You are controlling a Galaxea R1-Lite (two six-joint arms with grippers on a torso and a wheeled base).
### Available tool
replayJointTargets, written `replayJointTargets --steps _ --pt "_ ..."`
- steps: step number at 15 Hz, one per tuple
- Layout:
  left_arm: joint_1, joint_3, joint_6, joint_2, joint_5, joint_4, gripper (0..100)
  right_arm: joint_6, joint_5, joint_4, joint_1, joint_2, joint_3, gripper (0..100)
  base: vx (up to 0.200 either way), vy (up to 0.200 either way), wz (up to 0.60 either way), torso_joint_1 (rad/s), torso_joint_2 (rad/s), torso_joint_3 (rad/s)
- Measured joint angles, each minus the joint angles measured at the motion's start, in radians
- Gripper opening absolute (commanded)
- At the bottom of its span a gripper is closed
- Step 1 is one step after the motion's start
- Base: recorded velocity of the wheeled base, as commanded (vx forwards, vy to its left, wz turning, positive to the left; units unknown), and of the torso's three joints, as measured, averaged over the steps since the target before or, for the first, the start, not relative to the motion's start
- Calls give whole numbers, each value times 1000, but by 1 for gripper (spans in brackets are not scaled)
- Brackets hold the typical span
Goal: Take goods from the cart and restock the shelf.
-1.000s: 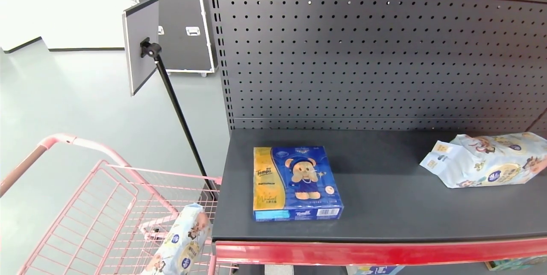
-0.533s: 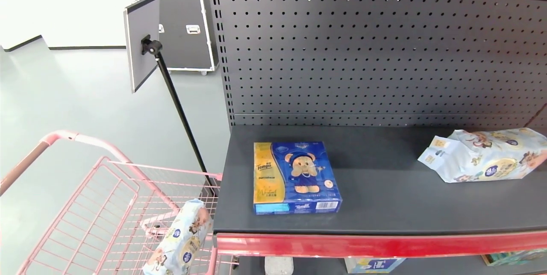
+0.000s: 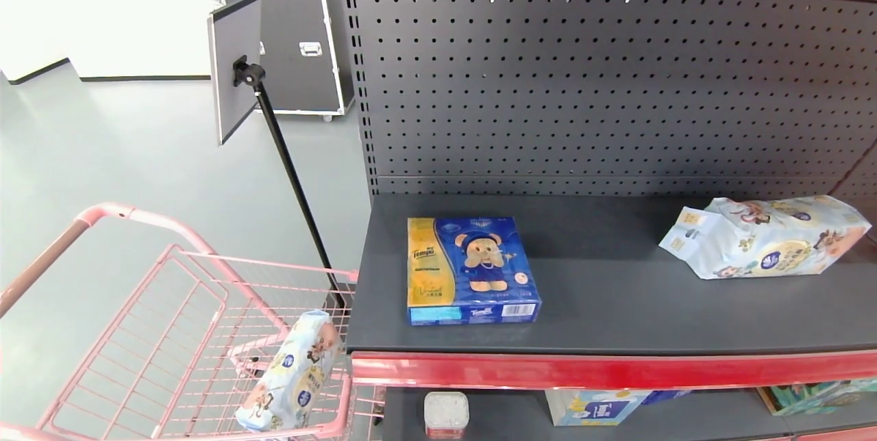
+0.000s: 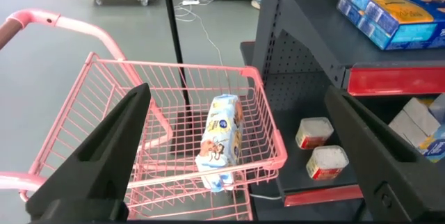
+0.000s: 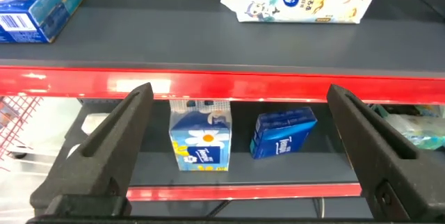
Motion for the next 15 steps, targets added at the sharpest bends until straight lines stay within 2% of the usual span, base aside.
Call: replayJointTargets --steps 7,15 --pt "0 0 -1 0 0 0 100 0 0 0 0 0 0 100 0 200 0 4 2 2" --pt "0 0 0 0 0 0 100 3 0 0 0 0 0 100 0 0 0 0 0 0"
